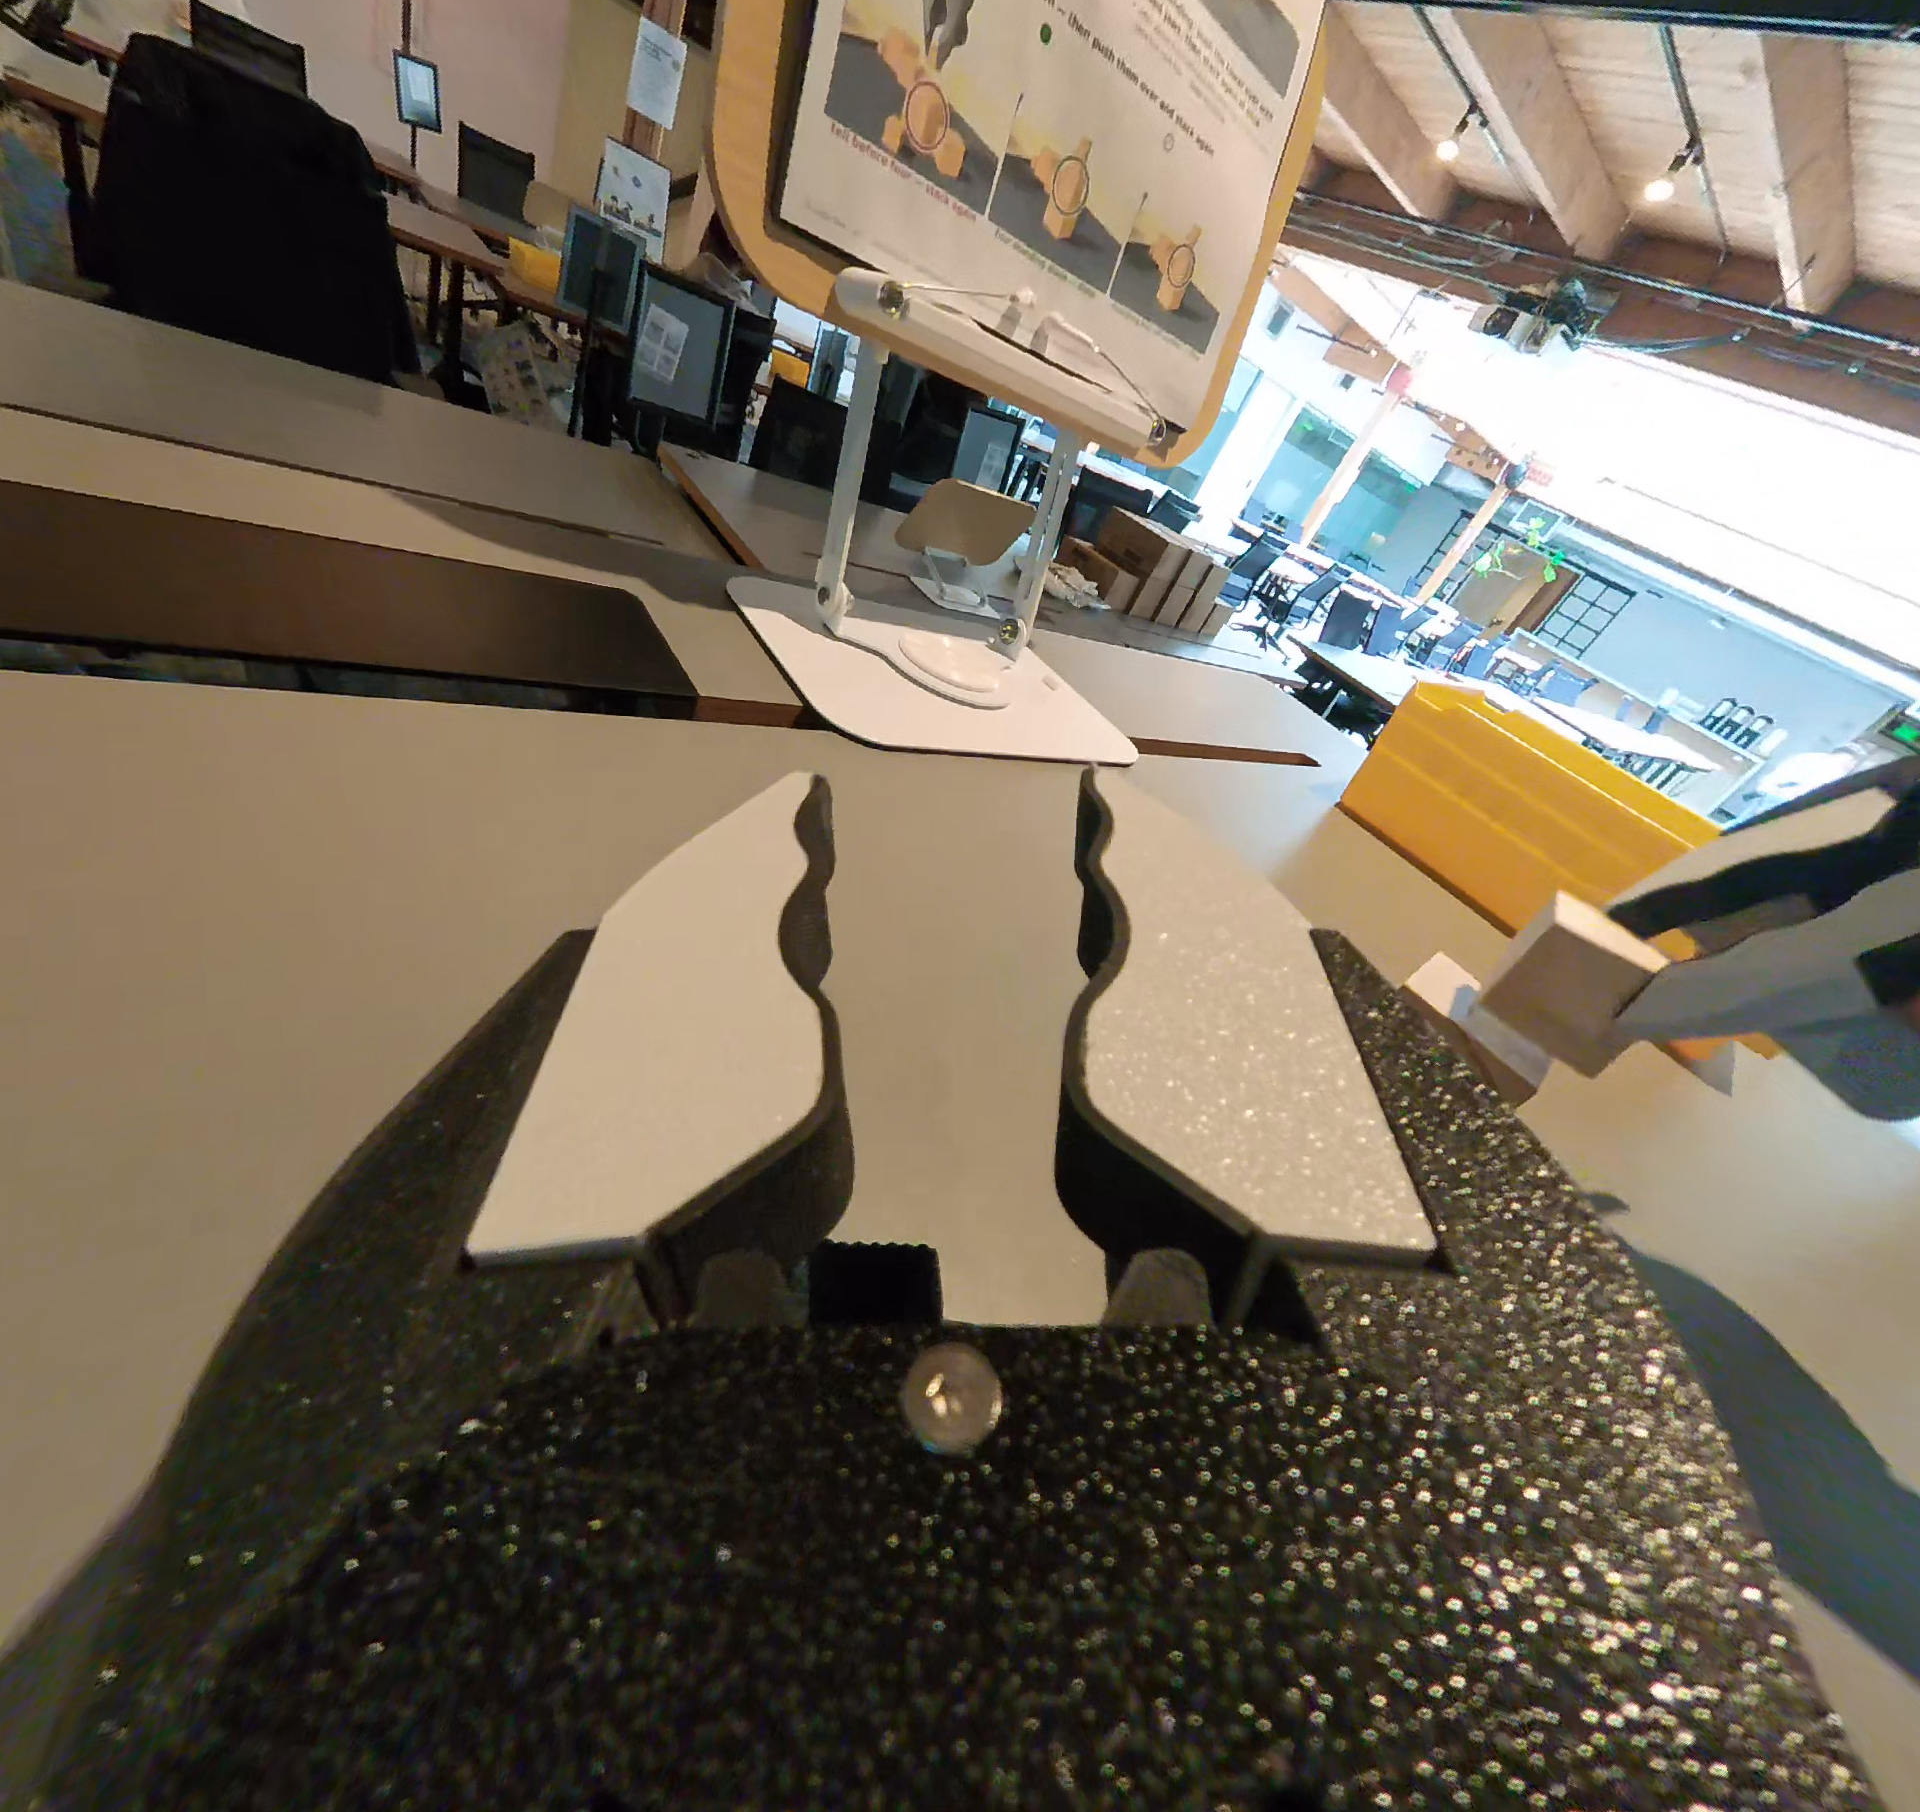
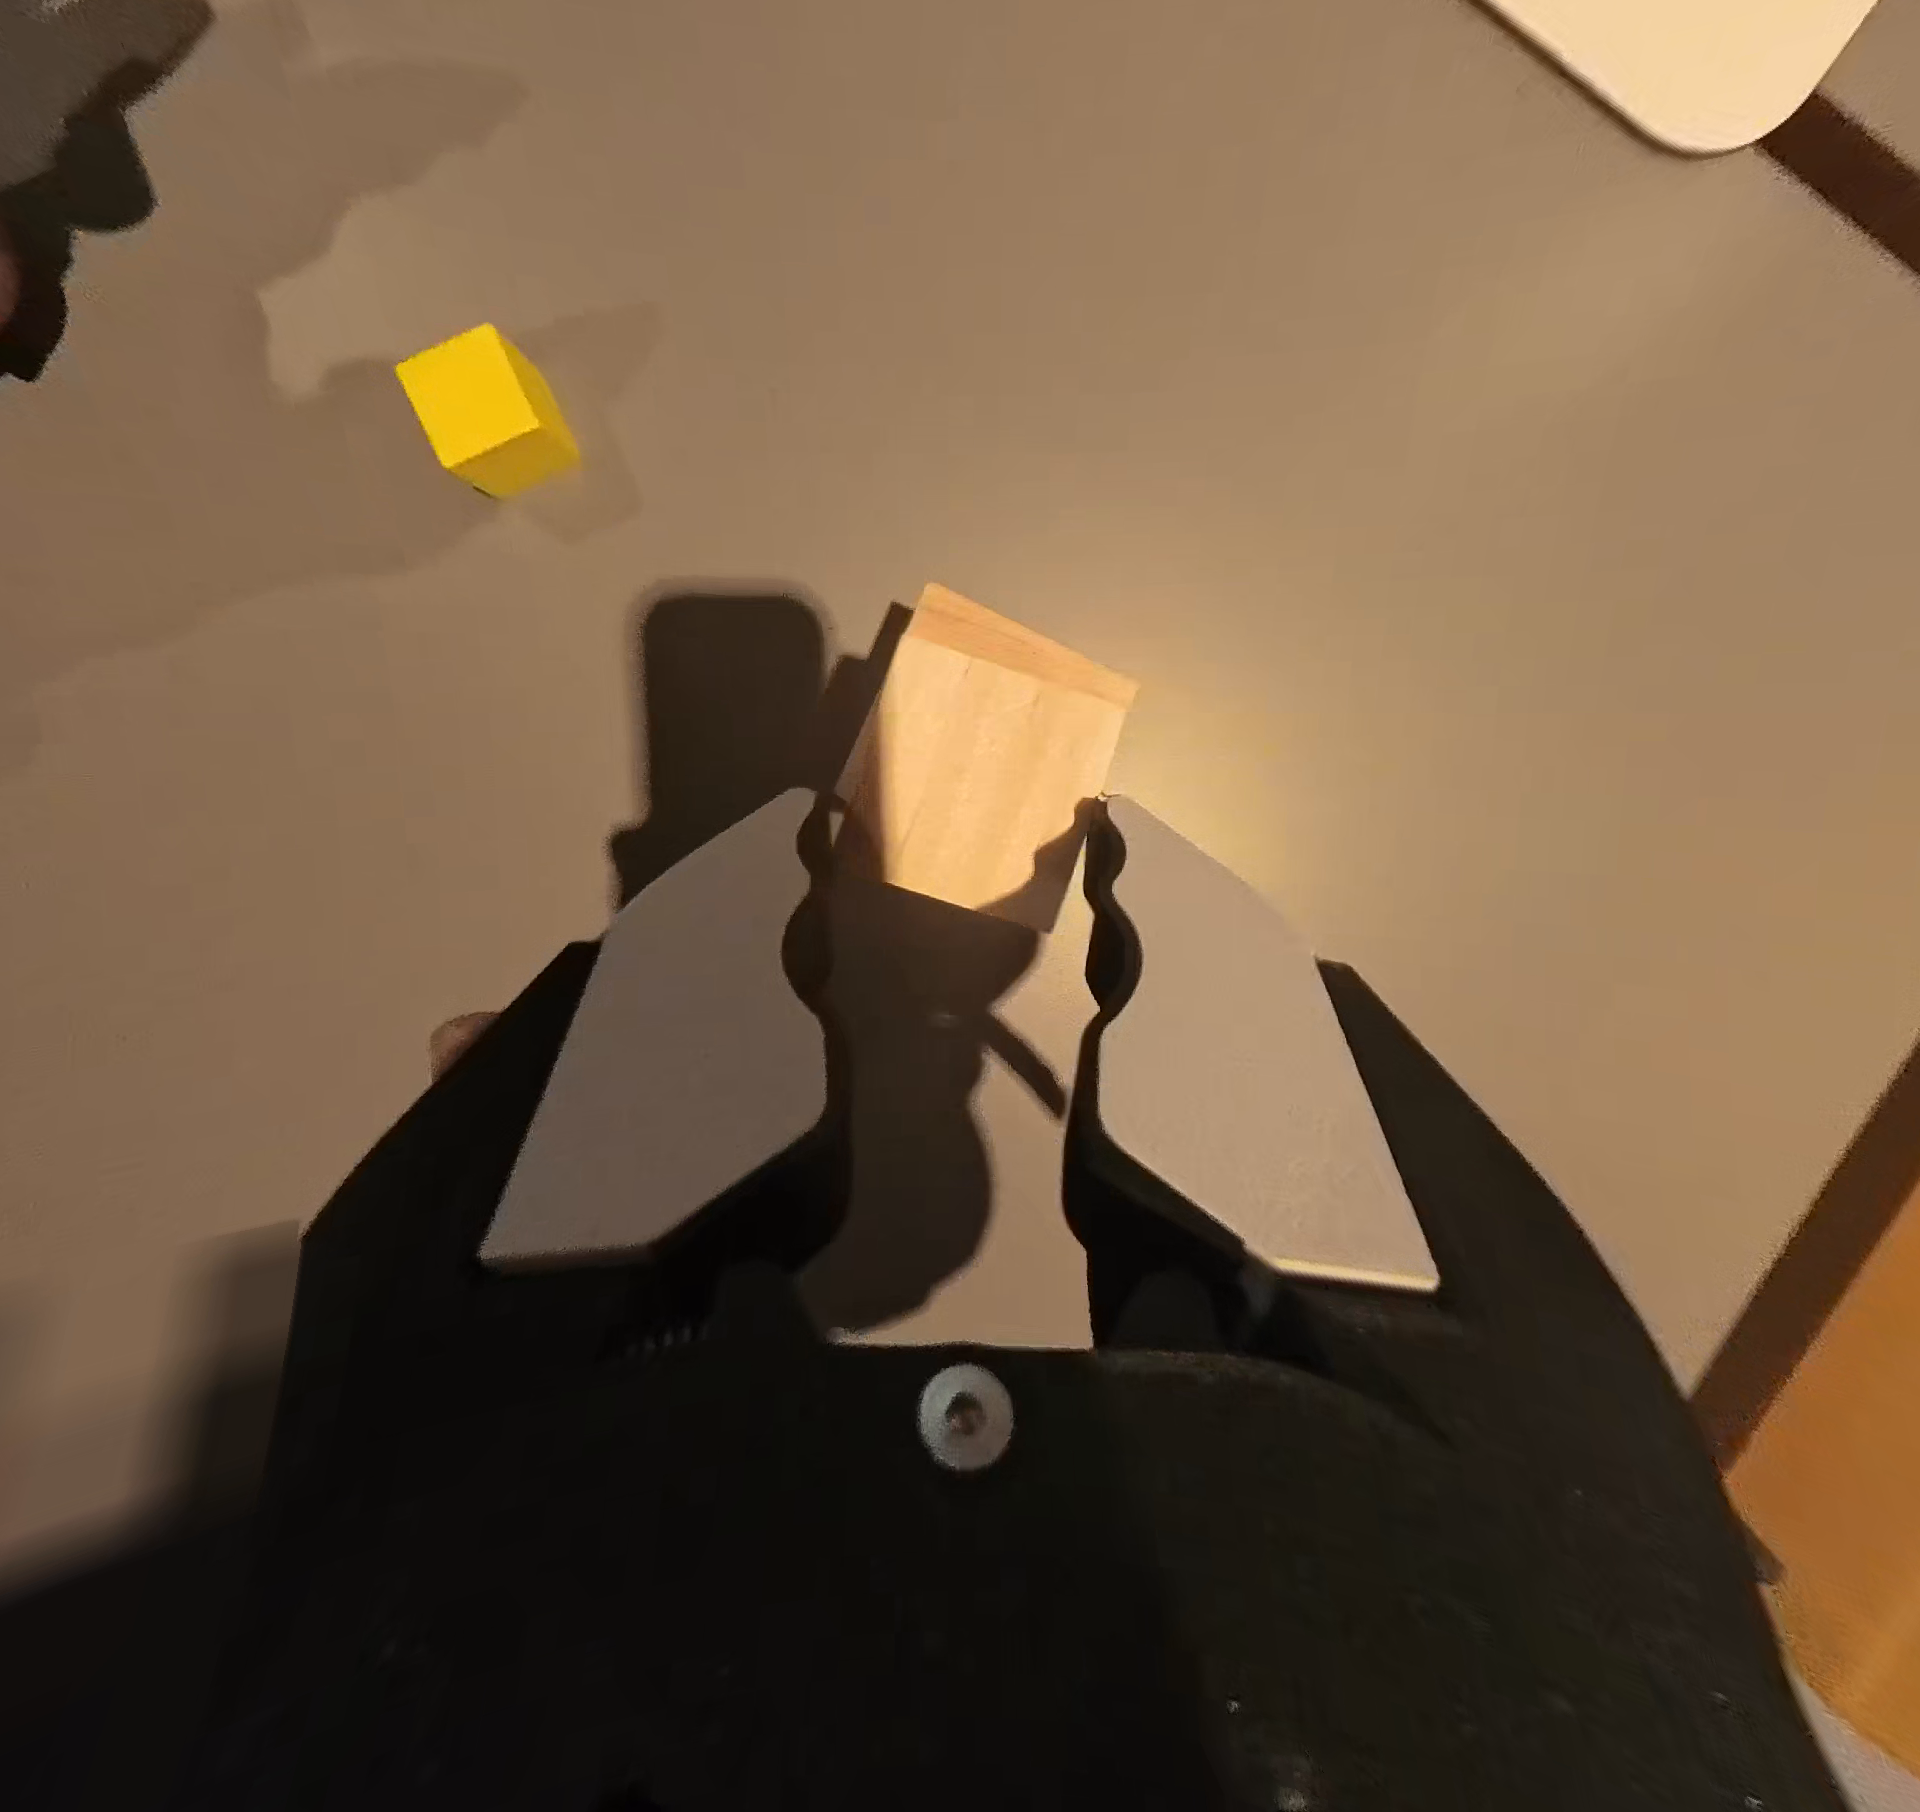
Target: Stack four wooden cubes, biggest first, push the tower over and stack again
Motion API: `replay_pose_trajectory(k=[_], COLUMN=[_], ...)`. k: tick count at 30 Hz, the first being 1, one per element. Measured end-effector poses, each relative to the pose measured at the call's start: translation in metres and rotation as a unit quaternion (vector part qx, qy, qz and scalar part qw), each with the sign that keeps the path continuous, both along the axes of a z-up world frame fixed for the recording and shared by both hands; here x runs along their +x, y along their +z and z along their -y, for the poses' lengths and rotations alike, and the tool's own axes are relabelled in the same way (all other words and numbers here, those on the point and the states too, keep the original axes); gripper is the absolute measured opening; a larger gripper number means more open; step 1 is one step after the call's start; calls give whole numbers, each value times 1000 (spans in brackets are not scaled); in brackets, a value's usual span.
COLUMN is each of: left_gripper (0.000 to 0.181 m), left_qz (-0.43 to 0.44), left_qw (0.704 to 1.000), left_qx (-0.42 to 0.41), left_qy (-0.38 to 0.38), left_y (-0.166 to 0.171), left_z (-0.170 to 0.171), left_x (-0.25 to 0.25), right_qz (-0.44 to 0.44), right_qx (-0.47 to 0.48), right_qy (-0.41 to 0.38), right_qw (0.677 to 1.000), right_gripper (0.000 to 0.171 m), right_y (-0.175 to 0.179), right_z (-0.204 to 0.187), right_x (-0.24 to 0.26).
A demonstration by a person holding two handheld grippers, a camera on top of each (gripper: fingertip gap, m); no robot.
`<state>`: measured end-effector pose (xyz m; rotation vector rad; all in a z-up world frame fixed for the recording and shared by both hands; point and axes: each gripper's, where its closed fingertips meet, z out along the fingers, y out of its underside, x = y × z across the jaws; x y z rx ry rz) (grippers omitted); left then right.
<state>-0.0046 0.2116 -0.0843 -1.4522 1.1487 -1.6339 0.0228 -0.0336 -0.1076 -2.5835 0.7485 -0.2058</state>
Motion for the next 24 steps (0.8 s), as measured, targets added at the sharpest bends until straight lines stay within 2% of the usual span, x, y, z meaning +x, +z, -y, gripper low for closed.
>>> replay_pose_trajectory(k=[9,24], left_gripper=[41,33], left_qz=[3,-4], left_qw=[1000,999], left_qx=[-14,-33], left_qy=[2,-2], left_y=[0,-1], left_z=[-3,-5], left_x=[-1,-1], right_qz=[6,5], right_qx=[15,21], right_qy=[-40,-48], right_qw=[999,999], right_gripper=[47,48], right_y=[-9,-9], right_z=[-5,-9], right_x=[9,9])
